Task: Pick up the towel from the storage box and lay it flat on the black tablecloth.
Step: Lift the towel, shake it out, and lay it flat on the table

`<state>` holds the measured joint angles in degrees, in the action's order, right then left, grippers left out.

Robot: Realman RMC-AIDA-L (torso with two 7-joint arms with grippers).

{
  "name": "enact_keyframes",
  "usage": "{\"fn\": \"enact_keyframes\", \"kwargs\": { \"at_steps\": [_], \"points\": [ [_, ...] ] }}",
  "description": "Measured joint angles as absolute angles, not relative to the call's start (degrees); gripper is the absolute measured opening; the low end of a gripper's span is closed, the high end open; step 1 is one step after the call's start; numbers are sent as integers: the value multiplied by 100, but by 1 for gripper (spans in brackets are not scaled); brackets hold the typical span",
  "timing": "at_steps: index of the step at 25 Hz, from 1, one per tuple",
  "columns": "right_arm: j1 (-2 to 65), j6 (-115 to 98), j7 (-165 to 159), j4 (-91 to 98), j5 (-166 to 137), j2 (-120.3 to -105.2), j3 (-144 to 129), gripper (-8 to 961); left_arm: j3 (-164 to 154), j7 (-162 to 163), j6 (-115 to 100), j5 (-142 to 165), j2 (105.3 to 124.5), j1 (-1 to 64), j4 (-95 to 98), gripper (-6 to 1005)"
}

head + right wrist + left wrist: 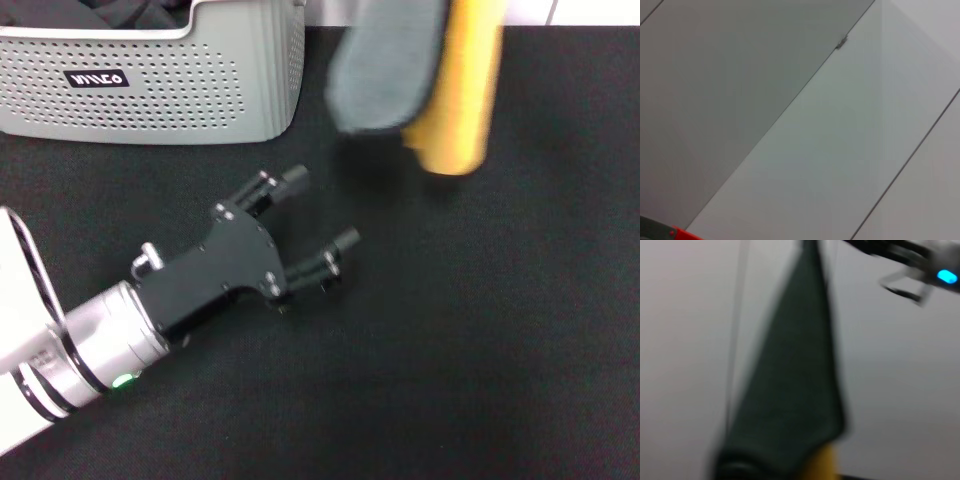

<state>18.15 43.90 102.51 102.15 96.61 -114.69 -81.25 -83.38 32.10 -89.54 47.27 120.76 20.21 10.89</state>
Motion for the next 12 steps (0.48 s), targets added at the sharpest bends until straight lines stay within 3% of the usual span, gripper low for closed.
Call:
{"fn": "enact_keyframes", "kwargs": {
  "at_steps": [2,12],
  "points": [
    [1838,4341,10250,10218,9642,-11470,-8184,6,-8510,2730,-8952,4693,12076,2024,1092,878],
    [1932,4275,10248,10230,9619,-11476,-8260,6,-8584,862,-8957,4149,12076,2054,1086,877]
  ]
}}
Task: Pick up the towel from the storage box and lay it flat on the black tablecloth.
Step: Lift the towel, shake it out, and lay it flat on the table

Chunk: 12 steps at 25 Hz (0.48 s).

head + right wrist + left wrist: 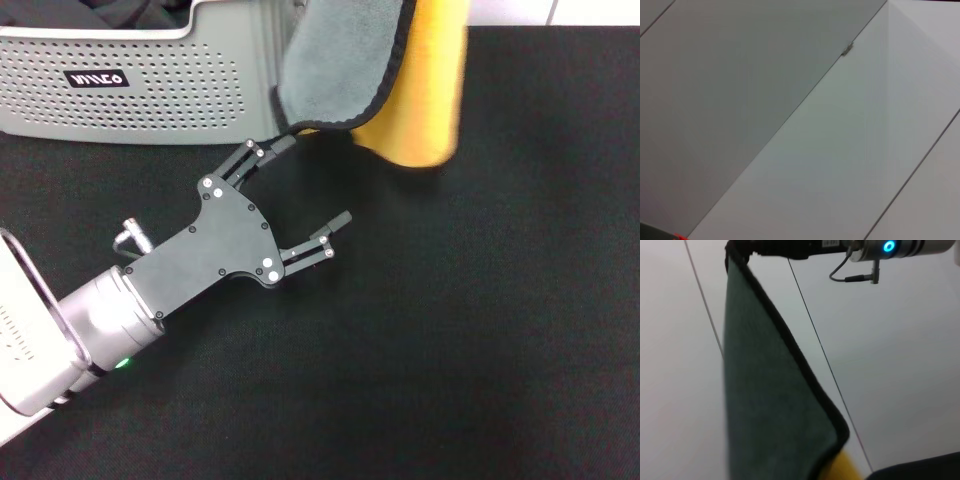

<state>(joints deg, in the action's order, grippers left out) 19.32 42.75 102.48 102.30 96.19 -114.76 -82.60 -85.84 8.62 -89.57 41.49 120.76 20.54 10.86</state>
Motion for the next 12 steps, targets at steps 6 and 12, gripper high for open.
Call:
{"fn": "enact_keyframes", "kwargs": {
  "at_steps": [6,12],
  "points": [
    [1923,4271,10243,10293,9616,-11478,-8277,6,-8589,303,-9361,4044,12076,1929,1081,873],
    [1926,4271,10238,10316,9615,-11479,-8363,6,-8693,102,-9519,4062,12076,1955,1081,871]
  ]
}}
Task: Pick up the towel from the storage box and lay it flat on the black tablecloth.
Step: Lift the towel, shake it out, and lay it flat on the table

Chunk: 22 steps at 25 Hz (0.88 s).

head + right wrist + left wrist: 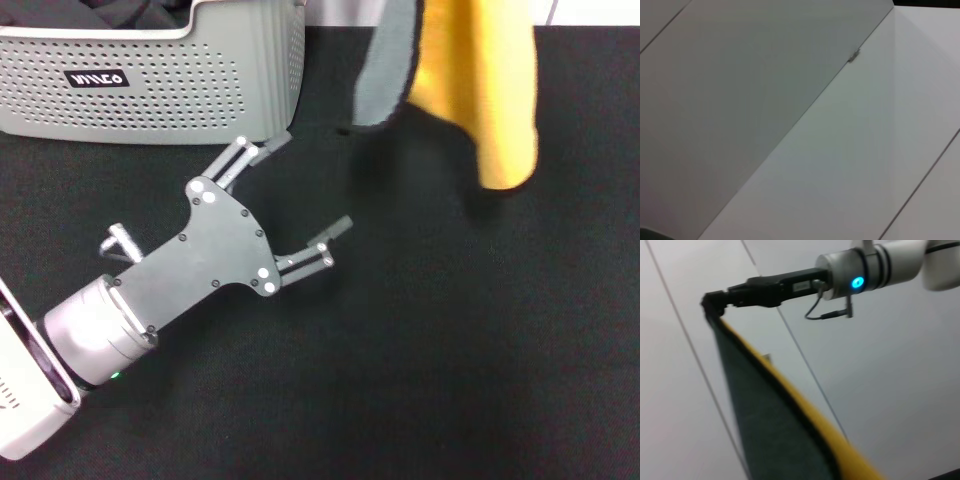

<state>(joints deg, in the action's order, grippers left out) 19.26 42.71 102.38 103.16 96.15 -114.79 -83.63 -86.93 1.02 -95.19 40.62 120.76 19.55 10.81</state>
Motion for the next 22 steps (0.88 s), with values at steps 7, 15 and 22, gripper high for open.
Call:
{"fn": "enact_keyframes", "kwargs": {
  "at_steps": [7,15,22],
  "points": [
    [1936,4273,10244,10375,9614,-11478,-8457,6,-8889,-213,-9522,4028,12076,2121,1123,869],
    [1923,4272,10257,10453,9615,-11478,-8531,6,-8893,-693,-9875,3657,12076,2076,1139,865],
    [1915,4275,10260,10501,9615,-11478,-8556,6,-8895,-830,-9977,3633,12076,2070,1129,864]
  ]
}}
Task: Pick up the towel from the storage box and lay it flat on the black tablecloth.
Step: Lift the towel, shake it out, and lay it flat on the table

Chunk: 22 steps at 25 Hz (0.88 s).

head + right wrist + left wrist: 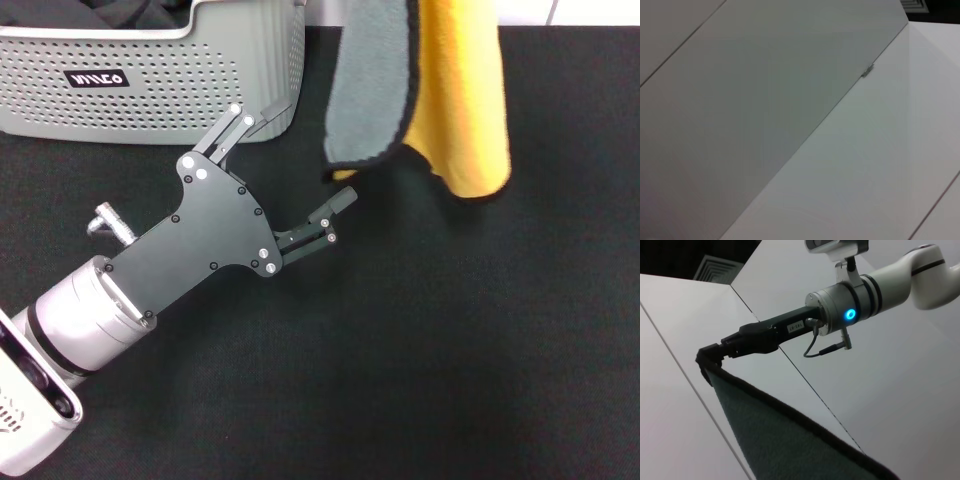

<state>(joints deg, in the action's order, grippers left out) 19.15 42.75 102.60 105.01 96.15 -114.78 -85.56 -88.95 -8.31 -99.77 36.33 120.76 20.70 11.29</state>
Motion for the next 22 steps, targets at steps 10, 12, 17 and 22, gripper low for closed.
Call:
{"fn": "enact_keyframes", "kwargs": {
  "at_steps": [10,12,17,22],
  "points": [
    [1882,4306,10250,10667,9615,-11478,-8696,6,-9142,-882,-9924,3636,12076,2131,1101,861],
    [1881,4307,10249,10680,9615,-11478,-8701,6,-9184,-883,-9912,3637,12076,2144,1102,861],
    [1879,4308,10248,10719,9615,-11478,-8703,7,-9202,-884,-9898,3638,12076,2143,1115,818],
    [1868,4309,10248,10749,9615,-11478,-8701,7,-9202,-890,-9899,3625,12076,2124,1128,620]
  ]
}}
